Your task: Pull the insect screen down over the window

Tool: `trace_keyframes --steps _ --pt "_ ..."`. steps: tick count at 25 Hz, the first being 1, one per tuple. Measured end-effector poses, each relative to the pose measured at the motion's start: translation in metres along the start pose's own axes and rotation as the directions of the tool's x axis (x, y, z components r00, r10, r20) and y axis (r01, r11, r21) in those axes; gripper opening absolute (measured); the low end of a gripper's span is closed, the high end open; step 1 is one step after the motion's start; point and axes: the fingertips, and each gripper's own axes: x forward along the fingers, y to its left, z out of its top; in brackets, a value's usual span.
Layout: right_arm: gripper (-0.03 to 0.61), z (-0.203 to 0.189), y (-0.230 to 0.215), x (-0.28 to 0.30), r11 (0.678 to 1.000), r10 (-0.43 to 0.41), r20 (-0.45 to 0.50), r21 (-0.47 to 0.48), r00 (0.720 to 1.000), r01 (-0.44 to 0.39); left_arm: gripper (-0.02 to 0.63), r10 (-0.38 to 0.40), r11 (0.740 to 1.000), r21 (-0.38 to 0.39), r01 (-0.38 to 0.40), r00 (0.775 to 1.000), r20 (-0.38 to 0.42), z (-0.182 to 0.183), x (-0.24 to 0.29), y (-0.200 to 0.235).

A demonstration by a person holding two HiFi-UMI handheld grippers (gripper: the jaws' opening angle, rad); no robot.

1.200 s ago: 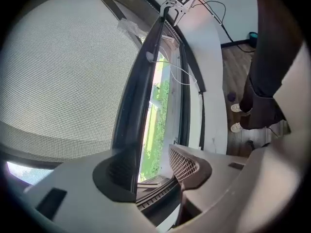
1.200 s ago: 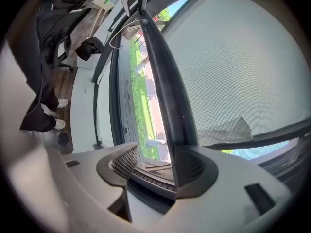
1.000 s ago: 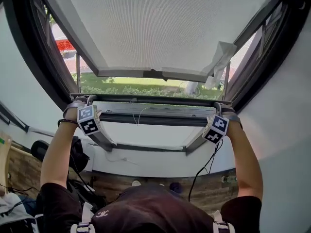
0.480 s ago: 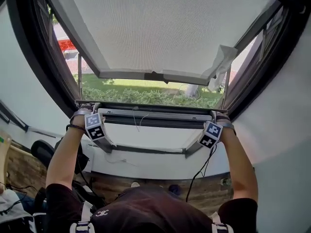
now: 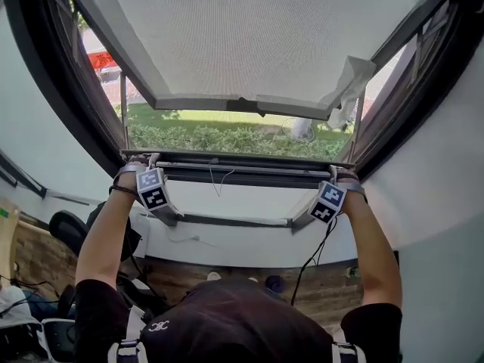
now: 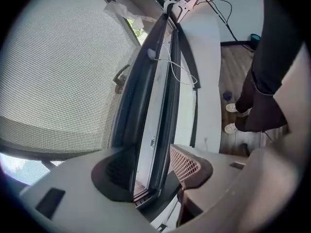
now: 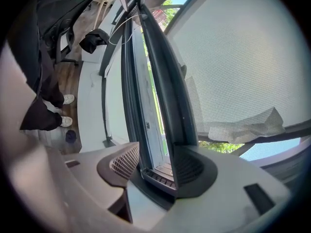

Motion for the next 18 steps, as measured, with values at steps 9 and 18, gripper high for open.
trace_keyframes --steps 9,18 --pt "0.222 0.000 0.018 0.014 0.999 0.035 -0.018 -0.003 0.999 -0.036 0.216 -0.048 0.999 -0.010 0.048 0.999 -0.015 -0.002 0.016 -0.016" --pt "0.216 -0.003 0.047 0.041 0.995 0.096 -0.045 -0.007 0.994 -0.097 0.218 -0.110 0.994 -0.026 0.109 0.993 -0.046 -0.006 0.047 -0.042"
